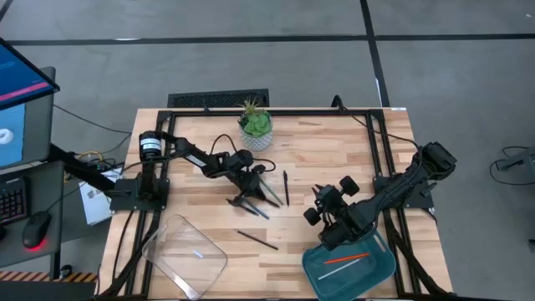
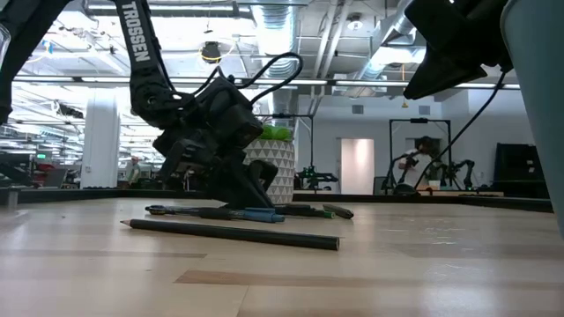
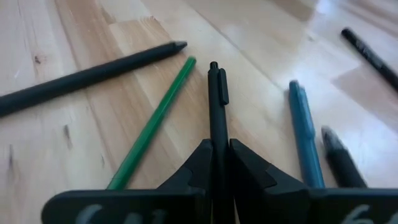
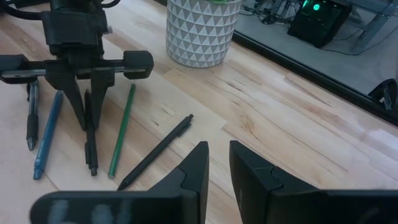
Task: Sort pens & pencils
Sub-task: Put the middle black pen into the transparent bin
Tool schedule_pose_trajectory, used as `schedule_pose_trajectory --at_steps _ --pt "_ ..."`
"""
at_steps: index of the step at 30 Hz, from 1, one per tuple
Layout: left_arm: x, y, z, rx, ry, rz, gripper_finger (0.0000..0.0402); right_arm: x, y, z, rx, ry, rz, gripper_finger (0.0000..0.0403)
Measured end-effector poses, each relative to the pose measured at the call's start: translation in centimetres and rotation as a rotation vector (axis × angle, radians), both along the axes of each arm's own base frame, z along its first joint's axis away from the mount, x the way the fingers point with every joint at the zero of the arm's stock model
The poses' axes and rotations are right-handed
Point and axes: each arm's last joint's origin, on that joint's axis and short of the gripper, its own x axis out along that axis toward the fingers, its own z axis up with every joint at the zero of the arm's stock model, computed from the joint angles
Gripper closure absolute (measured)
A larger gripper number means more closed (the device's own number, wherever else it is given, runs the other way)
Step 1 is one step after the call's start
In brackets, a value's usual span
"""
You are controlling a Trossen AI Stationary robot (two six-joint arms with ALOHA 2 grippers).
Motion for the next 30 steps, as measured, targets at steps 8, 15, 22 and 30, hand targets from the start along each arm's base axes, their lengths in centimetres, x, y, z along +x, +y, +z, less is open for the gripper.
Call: schedule_pose_trajectory --at_steps 8,15,22,30 --pt "1.3 -0.1 1.4 -0.024 -0.008 -0.009 0.0381 0.0 0.0 0.0 -0.001 0.002 0.0 0.0316" --pt "1.1 -1.0 4.2 -0.011 0.004 -0.049 0.0381 0.0 0.0 0.0 -0.004 0.006 0.001 0.0316" --pt "-0.1 -2.3 8.0 0.003 -0.019 -0.087 0.0381 0.0 0.0 0.0 -0.003 0.006 0.0 0.0316" --pt "-2.1 -4.3 12.6 0.012 -0.067 -0.14 0.0381 0.0 0.0 0.0 -0.002 0.003 0.0 0.0316"
